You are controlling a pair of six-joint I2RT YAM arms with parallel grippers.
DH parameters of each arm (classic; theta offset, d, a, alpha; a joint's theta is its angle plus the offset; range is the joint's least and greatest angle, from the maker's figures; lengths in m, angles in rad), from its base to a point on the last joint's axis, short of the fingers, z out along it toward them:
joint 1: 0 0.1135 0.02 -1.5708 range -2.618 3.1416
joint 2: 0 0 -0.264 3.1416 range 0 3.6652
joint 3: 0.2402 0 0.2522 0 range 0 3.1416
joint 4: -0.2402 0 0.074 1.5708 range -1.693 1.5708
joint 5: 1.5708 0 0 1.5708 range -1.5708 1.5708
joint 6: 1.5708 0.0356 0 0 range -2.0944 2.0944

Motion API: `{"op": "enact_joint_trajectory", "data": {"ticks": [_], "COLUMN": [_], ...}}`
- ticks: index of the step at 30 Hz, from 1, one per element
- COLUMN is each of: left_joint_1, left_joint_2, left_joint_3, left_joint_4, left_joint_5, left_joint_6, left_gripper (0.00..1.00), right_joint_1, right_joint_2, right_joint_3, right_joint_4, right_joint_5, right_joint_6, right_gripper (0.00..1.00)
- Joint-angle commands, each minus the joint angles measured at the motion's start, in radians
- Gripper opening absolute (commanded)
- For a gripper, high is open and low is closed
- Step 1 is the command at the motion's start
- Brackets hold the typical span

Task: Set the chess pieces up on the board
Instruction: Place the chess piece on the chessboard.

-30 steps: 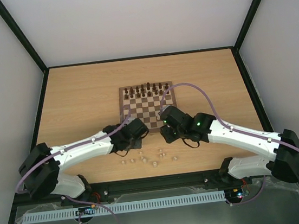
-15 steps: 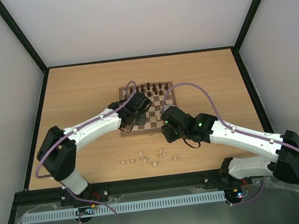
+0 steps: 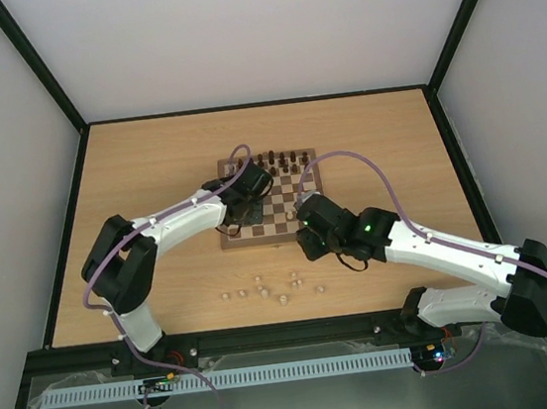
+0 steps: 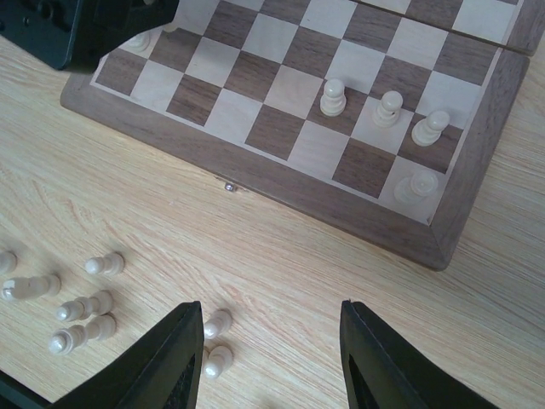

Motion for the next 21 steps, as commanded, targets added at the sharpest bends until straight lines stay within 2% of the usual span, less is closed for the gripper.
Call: {"op": "enact_joint_trajectory", "data": {"ticks": [1, 21], "left_joint_1": [0.013, 0.018], "left_joint_2": [0.036, 0.074], "left_joint_3": [-0.002, -0.037], "left_joint_4": [0.028, 0.034], "left_joint_5": [0.02, 0.034], "left_joint_6": [0.017, 0.006], "left_gripper": [0.02, 0.08], "right_joint_1": [-0.005, -0.005], "right_joint_2": [-0.008, 0.003], "right_joint_3": [-0.015, -0.018], "right_joint_4": [-0.019, -0.015], "right_joint_5": [0.0, -0.016], "right_joint_6": [0.005, 0.0], "right_gripper": [0.44, 0.44]}}
